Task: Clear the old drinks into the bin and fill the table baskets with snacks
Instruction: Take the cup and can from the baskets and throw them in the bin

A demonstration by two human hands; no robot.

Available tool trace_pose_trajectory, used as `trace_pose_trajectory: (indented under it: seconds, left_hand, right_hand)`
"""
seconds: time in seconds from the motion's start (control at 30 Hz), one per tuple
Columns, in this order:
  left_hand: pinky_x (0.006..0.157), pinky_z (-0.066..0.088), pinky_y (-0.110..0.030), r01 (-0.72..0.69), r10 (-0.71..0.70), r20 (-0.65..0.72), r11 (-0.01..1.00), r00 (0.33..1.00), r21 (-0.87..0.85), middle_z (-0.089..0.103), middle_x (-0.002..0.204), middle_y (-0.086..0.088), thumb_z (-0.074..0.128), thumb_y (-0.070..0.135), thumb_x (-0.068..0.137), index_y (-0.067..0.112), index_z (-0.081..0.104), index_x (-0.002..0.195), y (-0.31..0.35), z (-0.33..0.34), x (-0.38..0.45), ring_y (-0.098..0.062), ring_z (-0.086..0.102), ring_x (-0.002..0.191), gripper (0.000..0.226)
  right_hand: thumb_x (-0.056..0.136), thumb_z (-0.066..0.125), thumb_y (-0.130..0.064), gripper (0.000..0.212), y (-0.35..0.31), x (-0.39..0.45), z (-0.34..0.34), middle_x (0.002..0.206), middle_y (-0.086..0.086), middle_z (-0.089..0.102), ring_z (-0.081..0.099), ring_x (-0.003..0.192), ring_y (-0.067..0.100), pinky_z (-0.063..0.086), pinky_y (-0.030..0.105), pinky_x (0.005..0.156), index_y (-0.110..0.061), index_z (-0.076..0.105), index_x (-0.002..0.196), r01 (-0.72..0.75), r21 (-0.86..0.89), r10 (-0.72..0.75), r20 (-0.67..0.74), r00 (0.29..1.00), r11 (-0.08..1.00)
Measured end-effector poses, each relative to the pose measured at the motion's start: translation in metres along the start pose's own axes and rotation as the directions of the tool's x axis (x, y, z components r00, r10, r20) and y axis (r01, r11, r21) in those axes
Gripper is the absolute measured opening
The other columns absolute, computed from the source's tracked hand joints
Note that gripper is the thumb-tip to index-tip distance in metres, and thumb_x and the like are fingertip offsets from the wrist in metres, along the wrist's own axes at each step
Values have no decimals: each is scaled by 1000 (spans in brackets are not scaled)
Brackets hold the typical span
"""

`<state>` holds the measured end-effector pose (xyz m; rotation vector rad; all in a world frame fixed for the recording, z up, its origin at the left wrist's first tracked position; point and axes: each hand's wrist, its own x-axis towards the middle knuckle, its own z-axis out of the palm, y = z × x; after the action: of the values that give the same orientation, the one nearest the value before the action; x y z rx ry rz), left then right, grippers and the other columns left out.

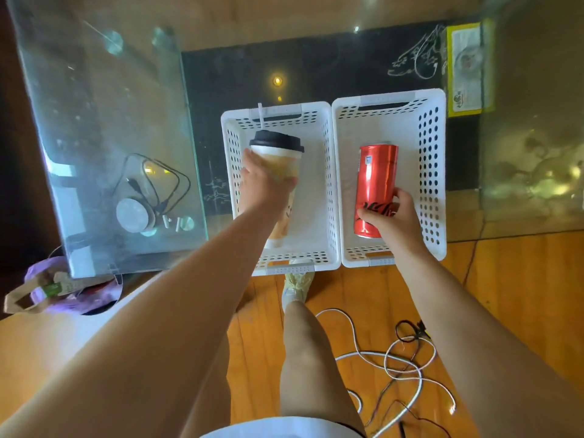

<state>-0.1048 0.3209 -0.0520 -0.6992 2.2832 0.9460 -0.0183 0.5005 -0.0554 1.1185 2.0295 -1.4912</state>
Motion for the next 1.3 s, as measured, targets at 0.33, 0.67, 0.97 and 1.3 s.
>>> trace_pose_trajectory:
  seconds: [0.33,0.67,0.97,1.3]
  left_hand:
    - [109,39,-43,-236,267,-4,843,964,-483,35,144,-6,89,12,50,18,13,145,-26,-60,-57,-21,38,134,122]
    - [88,49,-17,-142,23,-174,687,985,-713,55,122,5,85,11,37,32,37,123,-160,-177,-115,4,56,108,101]
    - [89,47,-13,-124,-79,-207,577,975,-807,55,118,10,85,8,33,17,34,129,-286,-255,-139,7,54,109,109]
    - [87,46,-6,-70,-132,-141,436,981,-897,53,115,38,90,45,36,39,27,133,-402,-332,-159,14,50,114,116]
  right_hand:
    - [77,71,-25,57,-47,-65,18,110,-14,60,59,98,3,43,20,74,-36,44,127,62,149,-75,89,993,987]
    - [69,69,-26,60,-83,-151,133,113,-5,66,66,100,18,54,34,75,-31,50,126,-47,215,-50,422,905,975]
    - [65,68,-39,44,-90,-236,267,108,-3,67,68,96,17,57,32,69,-40,57,107,-182,53,111,621,776,982]
    - [86,59,-29,47,-85,-308,411,119,10,62,63,105,29,57,42,77,-28,44,131,-151,-294,313,649,694,944]
